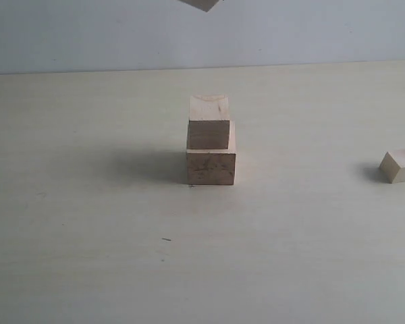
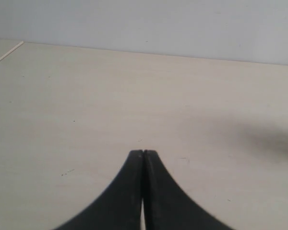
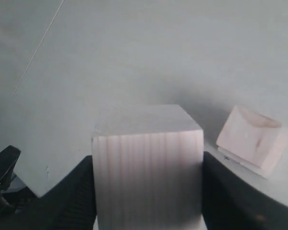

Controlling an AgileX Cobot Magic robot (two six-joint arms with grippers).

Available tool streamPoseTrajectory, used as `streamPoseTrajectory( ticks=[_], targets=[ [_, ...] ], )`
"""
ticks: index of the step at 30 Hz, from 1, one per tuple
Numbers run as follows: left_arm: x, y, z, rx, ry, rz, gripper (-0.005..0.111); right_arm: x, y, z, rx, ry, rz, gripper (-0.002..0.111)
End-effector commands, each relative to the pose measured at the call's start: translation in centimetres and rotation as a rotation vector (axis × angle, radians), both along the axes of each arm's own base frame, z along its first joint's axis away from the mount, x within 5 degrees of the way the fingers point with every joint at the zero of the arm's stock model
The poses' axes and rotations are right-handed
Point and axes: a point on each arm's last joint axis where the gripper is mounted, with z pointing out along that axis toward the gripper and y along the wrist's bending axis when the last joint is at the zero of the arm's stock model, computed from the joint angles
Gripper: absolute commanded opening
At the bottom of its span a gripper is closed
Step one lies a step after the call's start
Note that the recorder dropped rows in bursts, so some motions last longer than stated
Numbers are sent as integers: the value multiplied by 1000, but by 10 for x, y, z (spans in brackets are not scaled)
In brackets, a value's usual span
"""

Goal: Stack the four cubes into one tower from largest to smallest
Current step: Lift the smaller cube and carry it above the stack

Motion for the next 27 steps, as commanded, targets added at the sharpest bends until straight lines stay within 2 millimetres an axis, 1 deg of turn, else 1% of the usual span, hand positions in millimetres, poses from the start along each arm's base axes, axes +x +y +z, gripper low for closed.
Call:
streamPoseTrajectory(
  ticks=[1, 4, 6, 10, 12, 15, 18, 22, 23, 25, 27],
  targets=[
    [0, 0, 0, -7, -13, 4, 0, 14, 21, -13, 5, 50, 5, 43],
    [0, 0, 0, -6, -13, 4, 0, 25, 28, -18, 3, 51, 2, 43],
    [0, 0, 0, -6, -13, 4, 0, 35, 28, -22, -38, 30, -10, 43],
    [0, 0, 0, -6, -13, 4, 0, 58, 22, -45, -209, 1, -63, 43],
    [0, 0, 0, -6, -13, 4, 0, 65, 22, -57, -245, 19, -78, 43],
    [0, 0, 0, -6, -13, 4, 0, 66, 28, -63, -212, 59, -84, 43],
    [0, 0, 0, -9, -13, 4, 0, 63, 37, -67, -234, 57, -73, 43],
    [0, 0, 0, -9, -13, 2, 0, 72, 35, -81, -379, 27, -126, 43],
    [0, 0, 0, -9, -13, 2, 0, 74, 34, -85, -390, 39, -155, 43],
    [0, 0, 0, -9, -13, 2, 0, 74, 37, -87, -355, 68, -169, 43],
    [0, 0, 0, -9, -13, 2, 0, 70, 45, -87, -281, 114, -165, 43]
  ],
)
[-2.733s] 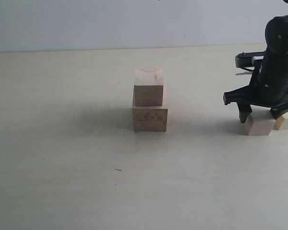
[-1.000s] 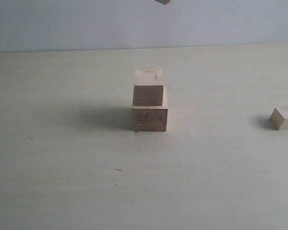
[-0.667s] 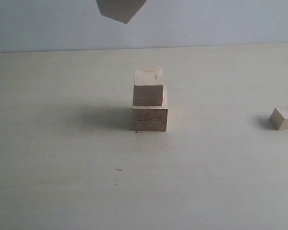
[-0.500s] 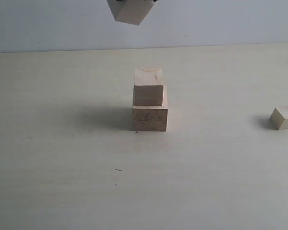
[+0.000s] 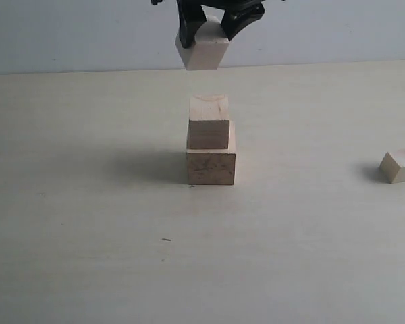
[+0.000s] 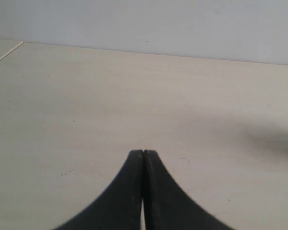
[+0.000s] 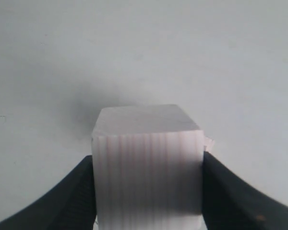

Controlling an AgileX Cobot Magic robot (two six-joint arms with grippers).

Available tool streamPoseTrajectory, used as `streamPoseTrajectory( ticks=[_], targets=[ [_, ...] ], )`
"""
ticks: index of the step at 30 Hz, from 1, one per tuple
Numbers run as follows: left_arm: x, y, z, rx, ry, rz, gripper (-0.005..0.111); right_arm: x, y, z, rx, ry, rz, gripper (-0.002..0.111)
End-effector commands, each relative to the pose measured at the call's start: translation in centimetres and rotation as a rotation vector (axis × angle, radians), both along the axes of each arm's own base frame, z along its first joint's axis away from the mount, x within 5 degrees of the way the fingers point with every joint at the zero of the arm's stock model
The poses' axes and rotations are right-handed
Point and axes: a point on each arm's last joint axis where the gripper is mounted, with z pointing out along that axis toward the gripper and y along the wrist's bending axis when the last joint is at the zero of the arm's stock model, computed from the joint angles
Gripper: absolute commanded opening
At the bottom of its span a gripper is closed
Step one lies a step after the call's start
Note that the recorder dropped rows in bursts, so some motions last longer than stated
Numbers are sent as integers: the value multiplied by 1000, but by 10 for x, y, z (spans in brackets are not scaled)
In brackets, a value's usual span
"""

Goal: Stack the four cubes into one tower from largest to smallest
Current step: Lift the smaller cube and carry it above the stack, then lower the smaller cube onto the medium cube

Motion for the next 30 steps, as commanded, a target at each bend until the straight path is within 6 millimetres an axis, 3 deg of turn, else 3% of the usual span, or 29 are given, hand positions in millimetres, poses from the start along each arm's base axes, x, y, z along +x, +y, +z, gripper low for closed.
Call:
streamPoseTrajectory(
  ticks=[1, 6, 12, 19, 30],
  targets=[
    [0, 0, 0, -9, -13, 2, 0, -5, 13, 2, 118, 51, -38, 41],
    [0, 0, 0, -6, -13, 1, 0, -1, 11, -4, 14, 10, -67, 32],
    [0, 0, 0, -6, -13, 1, 0, -3, 12, -2, 45, 25, -84, 34],
    [0, 0, 0, -9, -13, 2, 0, -11, 5, -23, -10, 94, -102, 35],
    [0, 0, 0, -9, -13, 2, 0, -12, 1, -27, -50, 90, -132, 35]
  ],
)
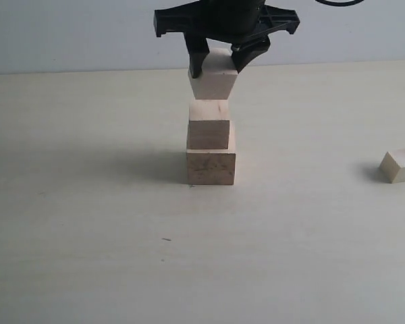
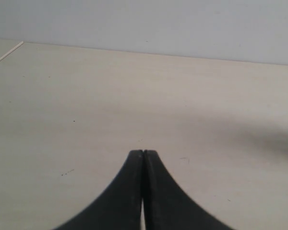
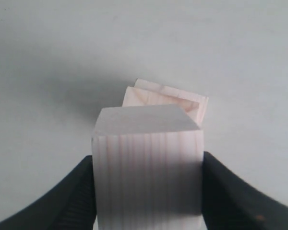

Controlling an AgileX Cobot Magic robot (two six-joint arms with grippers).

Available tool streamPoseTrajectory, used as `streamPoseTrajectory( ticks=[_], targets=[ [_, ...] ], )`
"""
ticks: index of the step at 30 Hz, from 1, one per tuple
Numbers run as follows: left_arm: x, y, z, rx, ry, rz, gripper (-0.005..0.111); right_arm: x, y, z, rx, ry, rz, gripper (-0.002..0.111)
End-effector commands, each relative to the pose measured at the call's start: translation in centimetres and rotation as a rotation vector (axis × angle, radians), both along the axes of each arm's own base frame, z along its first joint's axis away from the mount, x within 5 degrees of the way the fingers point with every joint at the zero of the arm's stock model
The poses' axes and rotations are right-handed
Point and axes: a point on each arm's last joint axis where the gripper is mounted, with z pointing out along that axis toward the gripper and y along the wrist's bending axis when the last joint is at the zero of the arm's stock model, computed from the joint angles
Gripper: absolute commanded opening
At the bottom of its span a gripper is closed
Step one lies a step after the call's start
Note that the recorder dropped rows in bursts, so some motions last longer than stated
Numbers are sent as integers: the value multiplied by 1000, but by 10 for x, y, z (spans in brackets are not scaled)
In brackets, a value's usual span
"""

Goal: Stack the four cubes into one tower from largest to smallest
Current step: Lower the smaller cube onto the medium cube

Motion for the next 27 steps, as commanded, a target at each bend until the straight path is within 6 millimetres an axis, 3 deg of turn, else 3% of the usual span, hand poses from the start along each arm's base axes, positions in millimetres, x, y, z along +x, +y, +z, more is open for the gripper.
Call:
streamPoseTrajectory(
  ticks=[1, 6, 9, 21, 25, 27],
  targets=[
    [0, 0, 0, -9, -13, 2, 0, 2, 0, -4, 1, 1, -6, 35],
    [0, 0, 0, -8, -13, 2, 0, 8, 9, -28, 30, 79, -8, 43],
    [0, 0, 0, -8, -13, 2, 0, 10, 10, -33, 26, 89, -32, 49],
    [0, 0, 0, -8, -13, 2, 0, 1, -3, 2, 17, -8, -104, 51],
    [0, 0, 0, -8, -13, 2, 0, 3, -2, -3, 22, 8, -147, 51],
    [0, 0, 0, -8, -13, 2, 0, 7, 2, -16, 22, 42, -148, 51]
  ],
)
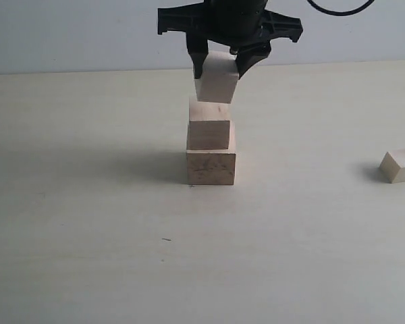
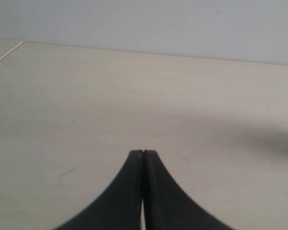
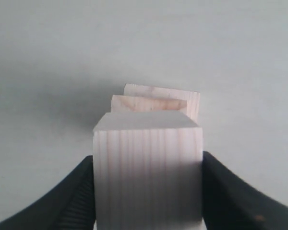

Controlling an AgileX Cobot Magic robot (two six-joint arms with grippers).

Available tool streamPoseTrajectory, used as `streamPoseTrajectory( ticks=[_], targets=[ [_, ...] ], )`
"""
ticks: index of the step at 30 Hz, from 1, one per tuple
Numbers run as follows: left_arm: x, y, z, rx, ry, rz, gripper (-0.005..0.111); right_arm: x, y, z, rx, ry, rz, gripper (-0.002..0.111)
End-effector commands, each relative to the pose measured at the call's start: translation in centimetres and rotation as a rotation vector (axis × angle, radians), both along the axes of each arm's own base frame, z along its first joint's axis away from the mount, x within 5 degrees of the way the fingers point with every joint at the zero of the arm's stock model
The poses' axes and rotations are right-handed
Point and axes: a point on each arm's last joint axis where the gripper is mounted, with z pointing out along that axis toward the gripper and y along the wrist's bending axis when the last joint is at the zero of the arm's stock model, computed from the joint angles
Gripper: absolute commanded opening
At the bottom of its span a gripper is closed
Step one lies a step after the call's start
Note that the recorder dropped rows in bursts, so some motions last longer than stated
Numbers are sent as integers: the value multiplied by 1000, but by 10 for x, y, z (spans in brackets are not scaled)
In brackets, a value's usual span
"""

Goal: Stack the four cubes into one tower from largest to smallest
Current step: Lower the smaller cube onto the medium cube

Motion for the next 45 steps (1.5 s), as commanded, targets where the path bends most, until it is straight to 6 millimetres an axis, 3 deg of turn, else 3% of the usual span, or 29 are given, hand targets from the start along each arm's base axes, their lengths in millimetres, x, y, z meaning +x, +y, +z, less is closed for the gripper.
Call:
streamPoseTrajectory(
  ticks=[1, 23, 29, 42, 45],
  targets=[
    [0, 0, 0, -8, -13, 2, 0, 5, 4, -14, 6, 36, -22, 51],
    [0, 0, 0, -6, -13, 1, 0, 10, 5, -20, 7, 19, -38, 51],
    [0, 0, 0, -6, -13, 1, 0, 13, 8, -30, 16, 41, -40, 51],
    [0, 0, 0, -6, -13, 1, 0, 9, 5, -26, -6, 59, -38, 51],
    [0, 0, 0, -6, -13, 1, 0, 9, 5, -26, -11, 57, -20, 56]
  ],
)
